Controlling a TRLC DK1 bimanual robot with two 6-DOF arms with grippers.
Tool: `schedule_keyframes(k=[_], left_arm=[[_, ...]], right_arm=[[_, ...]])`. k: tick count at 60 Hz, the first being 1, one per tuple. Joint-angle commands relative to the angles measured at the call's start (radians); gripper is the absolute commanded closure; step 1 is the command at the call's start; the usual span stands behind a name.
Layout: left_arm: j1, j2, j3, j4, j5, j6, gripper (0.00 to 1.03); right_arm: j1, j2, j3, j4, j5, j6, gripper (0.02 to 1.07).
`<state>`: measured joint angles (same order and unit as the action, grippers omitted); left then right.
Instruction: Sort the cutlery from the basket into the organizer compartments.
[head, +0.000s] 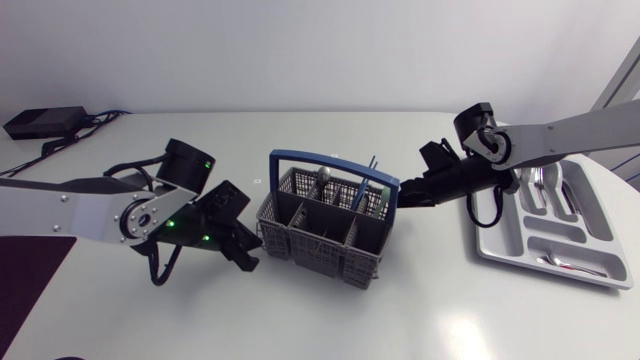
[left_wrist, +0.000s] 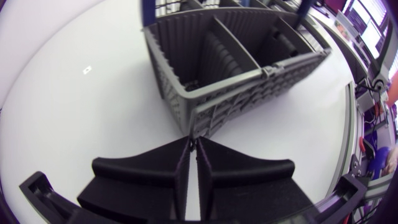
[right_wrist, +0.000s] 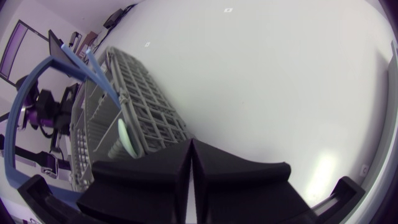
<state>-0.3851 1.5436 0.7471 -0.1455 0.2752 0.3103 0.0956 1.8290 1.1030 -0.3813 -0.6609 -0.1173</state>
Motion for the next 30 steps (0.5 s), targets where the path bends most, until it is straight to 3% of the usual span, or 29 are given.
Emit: schedule_keyframes(k=[1, 11, 30], left_arm=[[0.061, 0.055, 0.067, 0.041, -0.005, -0.022, 0.98], [0.138, 0.131, 0.132, 0.041, 0.036, -0.014, 0.98], [0.146, 0.271, 0.288, 0.044, 0.068, -0.023, 0.98]], right_arm=[[0.046, -0.056, -0.075, -0.034, -0.045, -0.019, 1.02], [0.056, -0.129, -0.150, -0.045, -0.045, -0.021, 1.02], [0.156, -0.238, -0.239, -0.061, -0.046, -0.015, 1.02]])
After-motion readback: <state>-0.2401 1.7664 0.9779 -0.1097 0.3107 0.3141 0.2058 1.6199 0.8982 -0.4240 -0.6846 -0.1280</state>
